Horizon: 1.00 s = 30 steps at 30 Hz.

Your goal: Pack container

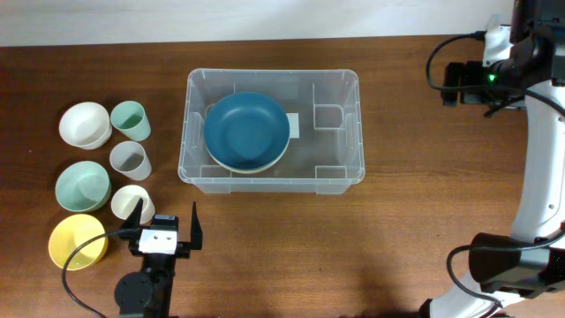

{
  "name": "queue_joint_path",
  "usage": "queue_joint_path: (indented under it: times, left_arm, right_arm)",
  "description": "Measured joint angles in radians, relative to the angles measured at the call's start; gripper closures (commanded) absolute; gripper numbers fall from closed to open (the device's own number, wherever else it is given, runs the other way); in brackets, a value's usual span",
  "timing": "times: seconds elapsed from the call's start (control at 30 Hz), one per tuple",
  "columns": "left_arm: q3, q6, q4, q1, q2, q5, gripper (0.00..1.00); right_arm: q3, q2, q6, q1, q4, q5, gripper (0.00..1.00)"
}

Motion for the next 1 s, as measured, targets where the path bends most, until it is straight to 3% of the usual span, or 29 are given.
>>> queue_joint_path:
  times: [0.47, 1.0]
  left_arm:
    - [0.000, 0.000, 0.000, 0.000, 0.000, 0.000, 0.00]
    - [0.000, 0.000, 0.000, 0.000, 0.000, 0.000, 0.00]
  right_arm:
    - [-0.250, 0.030, 0.076, -0.235, 0.084, -0.003, 0.01]
    - [-0.289, 0.030, 0.087, -0.260, 0.105, -0.003, 0.01]
